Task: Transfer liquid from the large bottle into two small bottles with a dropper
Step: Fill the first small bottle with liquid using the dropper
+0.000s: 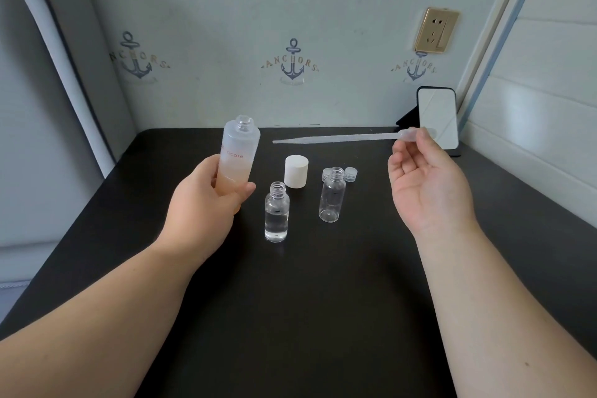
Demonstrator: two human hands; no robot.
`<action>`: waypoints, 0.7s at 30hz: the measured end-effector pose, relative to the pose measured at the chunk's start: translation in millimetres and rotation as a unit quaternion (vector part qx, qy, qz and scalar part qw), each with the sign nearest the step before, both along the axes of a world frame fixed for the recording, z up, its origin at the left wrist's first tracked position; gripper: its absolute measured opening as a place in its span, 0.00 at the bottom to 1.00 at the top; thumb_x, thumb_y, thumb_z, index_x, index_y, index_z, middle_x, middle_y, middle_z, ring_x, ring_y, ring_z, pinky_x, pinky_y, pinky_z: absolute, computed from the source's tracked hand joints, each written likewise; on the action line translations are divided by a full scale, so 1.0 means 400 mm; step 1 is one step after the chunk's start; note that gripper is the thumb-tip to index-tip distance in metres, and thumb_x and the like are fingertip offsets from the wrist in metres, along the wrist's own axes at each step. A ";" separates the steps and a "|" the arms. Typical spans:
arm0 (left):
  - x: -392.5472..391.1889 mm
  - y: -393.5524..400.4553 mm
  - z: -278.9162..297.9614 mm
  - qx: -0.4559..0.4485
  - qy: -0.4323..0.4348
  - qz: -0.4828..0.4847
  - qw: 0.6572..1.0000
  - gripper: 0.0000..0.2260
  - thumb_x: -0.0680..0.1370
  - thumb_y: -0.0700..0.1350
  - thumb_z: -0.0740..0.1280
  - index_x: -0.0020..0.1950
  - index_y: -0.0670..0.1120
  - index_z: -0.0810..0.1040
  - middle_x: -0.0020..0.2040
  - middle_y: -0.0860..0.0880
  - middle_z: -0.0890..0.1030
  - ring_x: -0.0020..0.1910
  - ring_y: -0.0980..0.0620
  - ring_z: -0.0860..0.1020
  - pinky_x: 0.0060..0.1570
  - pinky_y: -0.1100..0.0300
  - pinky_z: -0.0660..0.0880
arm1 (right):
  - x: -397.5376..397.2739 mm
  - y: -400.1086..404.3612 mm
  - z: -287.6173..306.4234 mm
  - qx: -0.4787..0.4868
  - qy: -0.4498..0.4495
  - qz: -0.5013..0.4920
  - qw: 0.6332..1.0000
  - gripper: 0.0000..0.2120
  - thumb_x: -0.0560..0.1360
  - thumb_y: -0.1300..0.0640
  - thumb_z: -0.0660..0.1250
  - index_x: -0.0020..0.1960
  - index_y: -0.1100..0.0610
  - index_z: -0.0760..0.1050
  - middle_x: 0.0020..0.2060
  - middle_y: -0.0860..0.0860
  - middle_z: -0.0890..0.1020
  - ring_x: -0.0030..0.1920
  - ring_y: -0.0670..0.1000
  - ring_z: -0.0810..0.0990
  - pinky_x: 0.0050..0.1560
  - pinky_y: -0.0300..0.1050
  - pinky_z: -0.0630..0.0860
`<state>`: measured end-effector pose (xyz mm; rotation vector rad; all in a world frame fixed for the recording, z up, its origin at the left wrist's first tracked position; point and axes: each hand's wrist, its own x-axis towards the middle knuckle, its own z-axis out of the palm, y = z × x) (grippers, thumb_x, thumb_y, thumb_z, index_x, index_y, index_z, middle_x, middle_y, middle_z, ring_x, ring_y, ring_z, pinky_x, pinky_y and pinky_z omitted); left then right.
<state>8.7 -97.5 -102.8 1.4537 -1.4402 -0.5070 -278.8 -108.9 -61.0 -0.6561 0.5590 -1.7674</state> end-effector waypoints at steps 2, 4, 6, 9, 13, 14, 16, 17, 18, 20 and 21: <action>0.000 0.004 0.002 -0.005 -0.008 -0.008 1.000 0.11 0.77 0.53 0.73 0.50 0.67 0.73 0.44 0.62 0.80 0.45 0.58 0.80 0.44 0.58 0.76 | 0.001 0.003 0.002 -0.008 -0.005 0.002 1.000 0.13 0.80 0.59 0.68 0.39 0.57 0.86 0.42 0.51 0.85 0.42 0.48 0.84 0.45 0.38 0.79; -0.002 0.008 0.005 -0.014 -0.021 -0.013 1.000 0.12 0.76 0.52 0.73 0.49 0.67 0.73 0.45 0.63 0.79 0.45 0.56 0.80 0.45 0.54 0.78 | 0.002 0.005 0.002 -0.012 -0.009 0.003 1.000 0.13 0.80 0.59 0.68 0.39 0.56 0.86 0.42 0.50 0.85 0.42 0.47 0.84 0.45 0.38 0.78; -0.003 0.010 0.007 -0.028 -0.038 -0.015 0.999 0.12 0.76 0.52 0.73 0.50 0.67 0.72 0.46 0.64 0.78 0.44 0.57 0.79 0.43 0.56 0.76 | 0.001 0.005 0.002 -0.018 -0.011 0.004 1.000 0.14 0.80 0.59 0.68 0.38 0.56 0.86 0.42 0.49 0.85 0.42 0.47 0.84 0.45 0.38 0.78; -0.004 0.008 0.008 -0.038 -0.056 -0.017 0.998 0.13 0.76 0.52 0.73 0.50 0.68 0.72 0.47 0.66 0.78 0.47 0.63 0.77 0.41 0.62 0.70 | 0.001 0.004 0.002 -0.018 -0.006 0.002 1.000 0.14 0.80 0.59 0.68 0.39 0.55 0.86 0.42 0.50 0.85 0.42 0.47 0.84 0.46 0.38 0.79; -0.004 0.007 0.005 -0.037 -0.061 -0.015 0.997 0.15 0.76 0.50 0.73 0.56 0.66 0.73 0.47 0.62 0.79 0.48 0.63 0.75 0.42 0.64 0.69 | 0.002 0.002 0.000 -0.017 0.010 -0.007 1.000 0.13 0.81 0.59 0.68 0.40 0.56 0.86 0.43 0.50 0.85 0.42 0.47 0.85 0.45 0.39 0.79; -0.003 0.007 0.005 -0.038 -0.063 -0.016 0.997 0.15 0.76 0.50 0.73 0.57 0.65 0.74 0.48 0.61 0.79 0.48 0.62 0.75 0.42 0.64 0.69 | 0.001 0.002 -0.001 -0.019 0.017 -0.012 1.000 0.13 0.81 0.59 0.68 0.40 0.56 0.86 0.43 0.50 0.85 0.42 0.47 0.84 0.45 0.38 0.79; -0.002 0.007 0.005 -0.041 -0.073 -0.013 0.996 0.14 0.76 0.49 0.73 0.58 0.63 0.75 0.48 0.60 0.78 0.48 0.61 0.75 0.42 0.64 0.67 | -0.001 0.003 -0.001 -0.025 0.028 -0.021 0.999 0.11 0.81 0.59 0.67 0.41 0.57 0.84 0.43 0.50 0.85 0.42 0.47 0.84 0.45 0.38 0.79; -0.001 0.006 0.005 -0.044 -0.084 -0.007 0.996 0.14 0.76 0.49 0.73 0.57 0.62 0.75 0.47 0.59 0.78 0.48 0.61 0.74 0.42 0.65 0.66 | -0.001 0.002 -0.002 -0.027 0.032 -0.025 0.999 0.09 0.80 0.59 0.68 0.43 0.57 0.83 0.43 0.50 0.85 0.42 0.47 0.84 0.45 0.39 0.79; 0.000 0.005 0.006 -0.048 -0.097 0.001 0.994 0.13 0.76 0.49 0.73 0.57 0.62 0.75 0.47 0.59 0.77 0.47 0.61 0.74 0.41 0.66 0.65 | -0.002 0.002 -0.003 -0.029 0.036 -0.029 0.999 0.07 0.80 0.59 0.68 0.44 0.58 0.82 0.42 0.50 0.85 0.42 0.47 0.84 0.45 0.39 0.79; 0.001 0.003 0.006 -0.057 -0.117 0.015 0.991 0.14 0.76 0.47 0.73 0.57 0.61 0.76 0.47 0.60 0.75 0.46 0.58 0.72 0.42 0.68 0.64 | -0.002 0.002 -0.005 -0.032 0.046 -0.036 0.998 0.05 0.80 0.60 0.68 0.46 0.57 0.80 0.42 0.50 0.85 0.42 0.47 0.83 0.45 0.39 0.79; 0.002 0.003 0.005 -0.062 -0.121 0.019 0.991 0.15 0.76 0.47 0.73 0.58 0.61 0.76 0.48 0.60 0.75 0.46 0.58 0.71 0.43 0.69 0.64 | -0.002 0.002 -0.005 -0.034 0.056 -0.039 0.997 0.06 0.80 0.60 0.68 0.45 0.56 0.81 0.42 0.50 0.85 0.41 0.48 0.83 0.45 0.39 0.79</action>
